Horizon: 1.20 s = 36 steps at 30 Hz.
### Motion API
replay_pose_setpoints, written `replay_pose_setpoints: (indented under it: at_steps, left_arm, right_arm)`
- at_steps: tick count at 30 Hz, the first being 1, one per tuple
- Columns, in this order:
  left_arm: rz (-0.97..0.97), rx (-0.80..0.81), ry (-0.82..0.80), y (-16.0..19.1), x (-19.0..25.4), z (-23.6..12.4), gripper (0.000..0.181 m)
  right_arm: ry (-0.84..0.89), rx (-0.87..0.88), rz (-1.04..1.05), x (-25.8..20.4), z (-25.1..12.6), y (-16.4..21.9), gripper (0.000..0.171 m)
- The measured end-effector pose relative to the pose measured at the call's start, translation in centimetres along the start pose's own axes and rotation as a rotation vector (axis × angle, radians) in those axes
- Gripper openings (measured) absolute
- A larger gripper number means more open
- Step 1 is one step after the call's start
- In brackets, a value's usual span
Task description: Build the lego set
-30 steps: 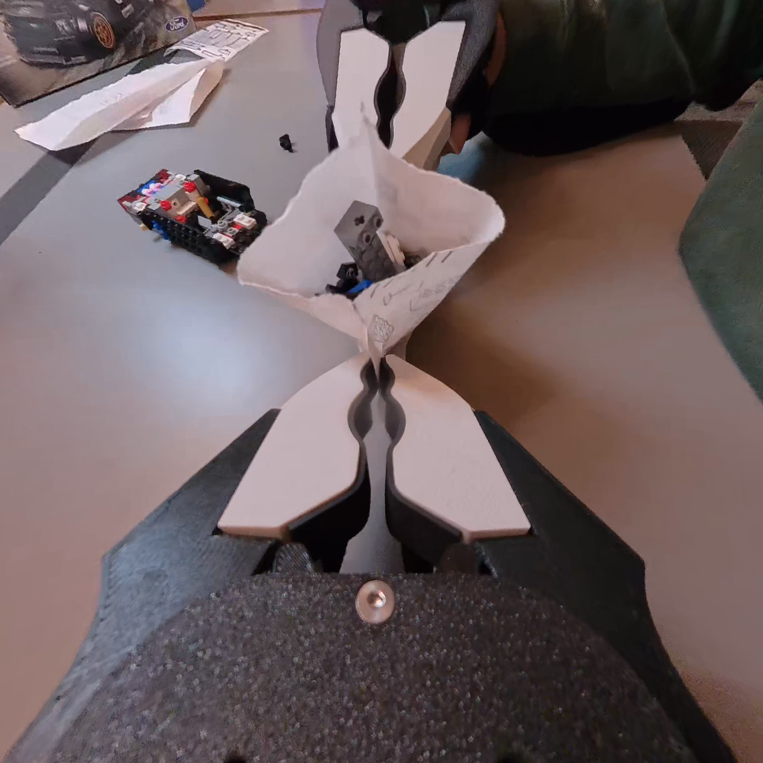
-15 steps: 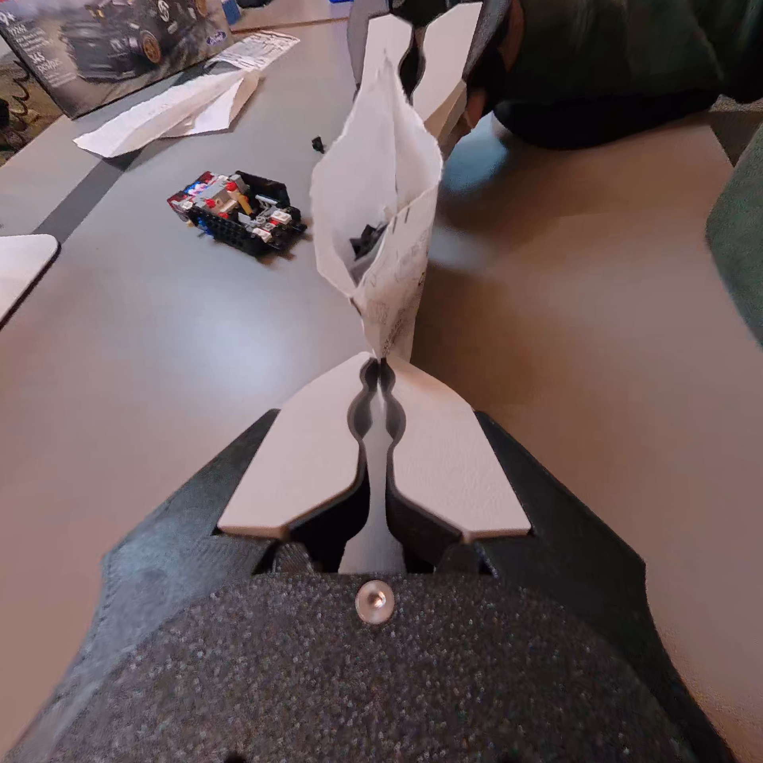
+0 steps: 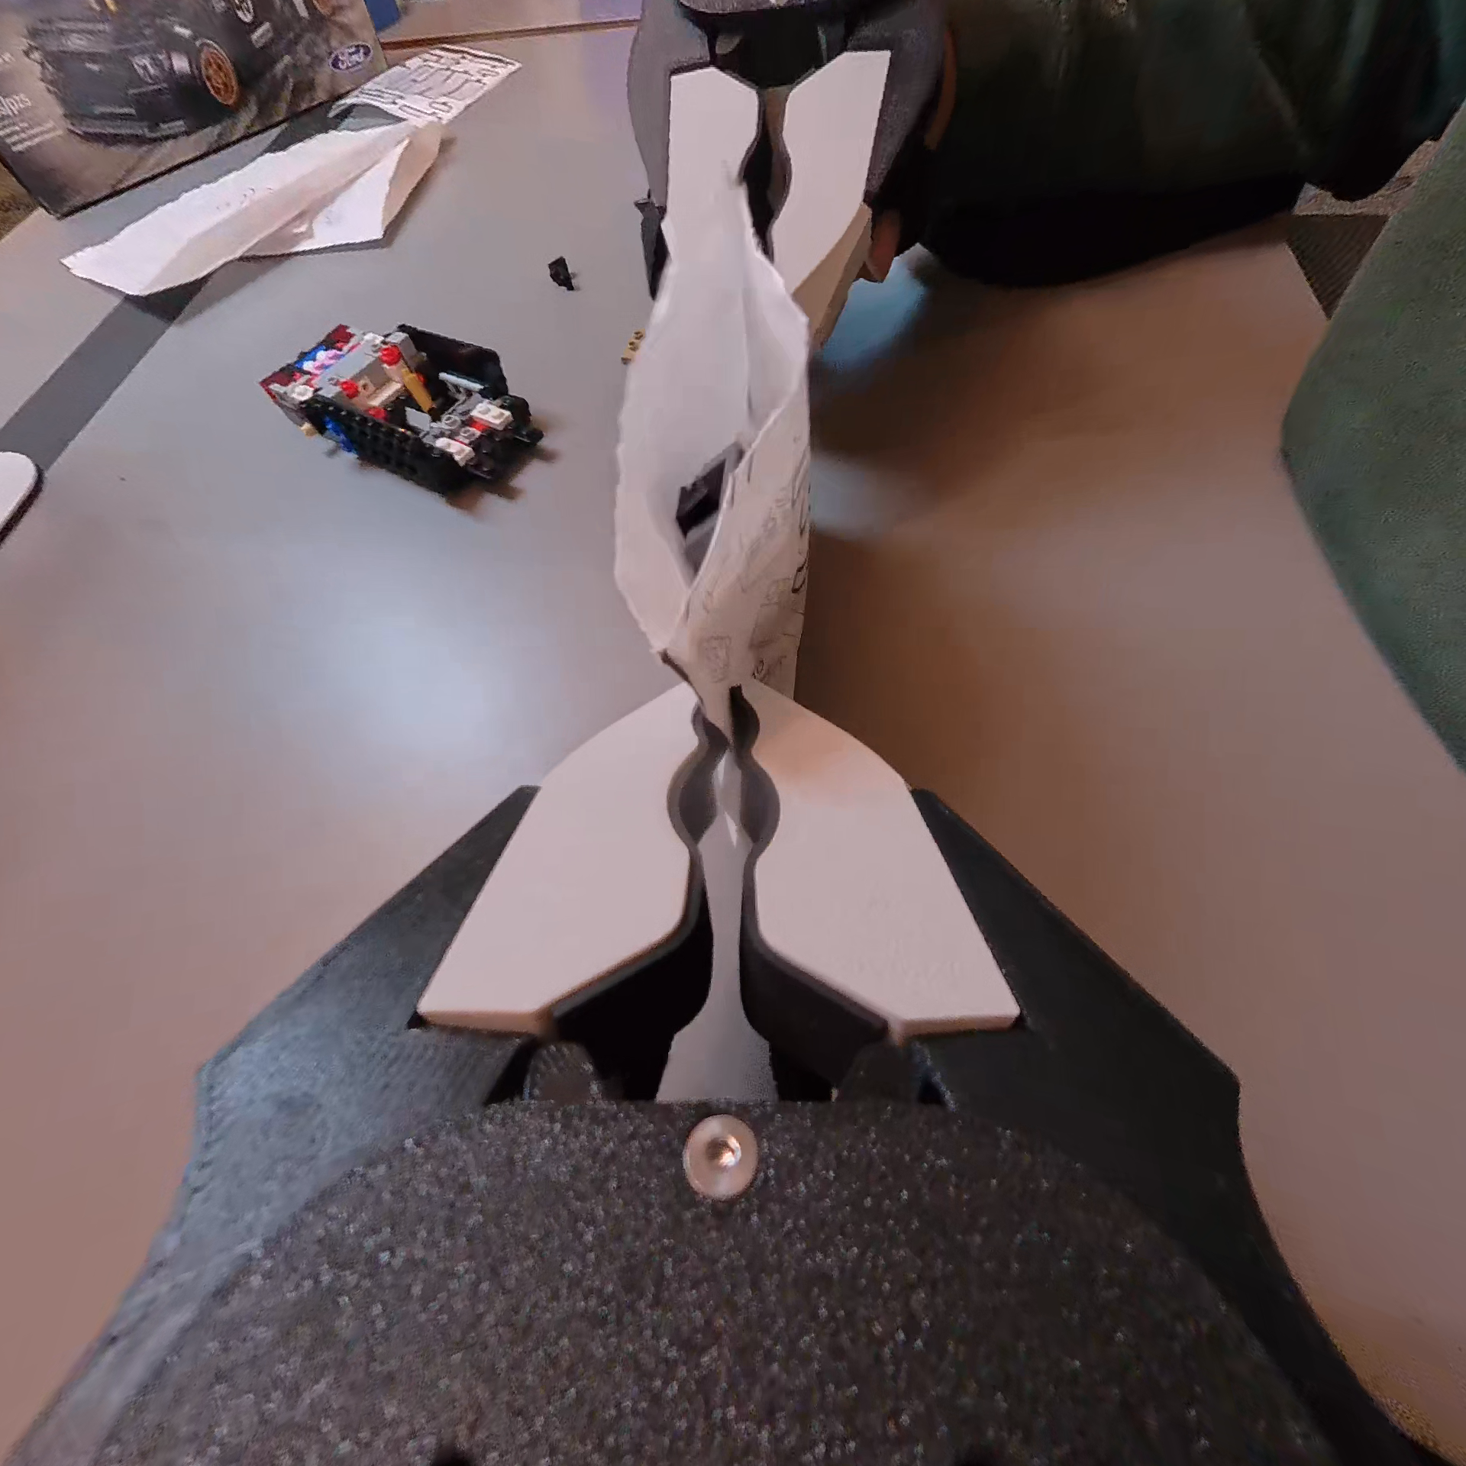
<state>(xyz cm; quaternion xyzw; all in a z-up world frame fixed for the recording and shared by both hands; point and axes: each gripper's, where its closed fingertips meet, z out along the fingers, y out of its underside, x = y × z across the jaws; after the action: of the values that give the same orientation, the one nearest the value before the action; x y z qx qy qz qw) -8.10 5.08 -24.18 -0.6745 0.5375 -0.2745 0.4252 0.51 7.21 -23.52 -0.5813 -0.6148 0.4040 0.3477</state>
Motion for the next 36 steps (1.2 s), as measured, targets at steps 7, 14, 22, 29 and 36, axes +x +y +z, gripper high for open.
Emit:
replay_pose_setpoints:
  at_steps: [7,14,22,29,36]
  left_arm:
    - [-0.015,0.017,0.009,-0.6,-0.4,-0.2,0.001]
    - [0.044,-0.033,0.011,0.1,0.5,0.8,0.001]
    - [0.010,-0.035,-0.017,0.3,-0.6,-0.1,0.001]
    - [-0.019,0.012,0.016,-0.5,-0.7,-0.7,0.001]
    - [0.048,-0.032,0.018,0.3,0.5,0.6,0.013]
  right_arm:
    - [-0.005,0.010,0.024,0.3,-0.5,-0.1,0.000]
    - [0.005,-0.010,-0.010,-0.2,0.4,0.0,0.000]
    - [0.005,-0.016,-0.002,0.0,0.5,0.2,0.000]
    - [0.004,0.023,0.054,0.6,-0.4,-0.5,0.000]
    - [0.016,0.024,0.013,-0.1,0.3,-0.8,0.000]
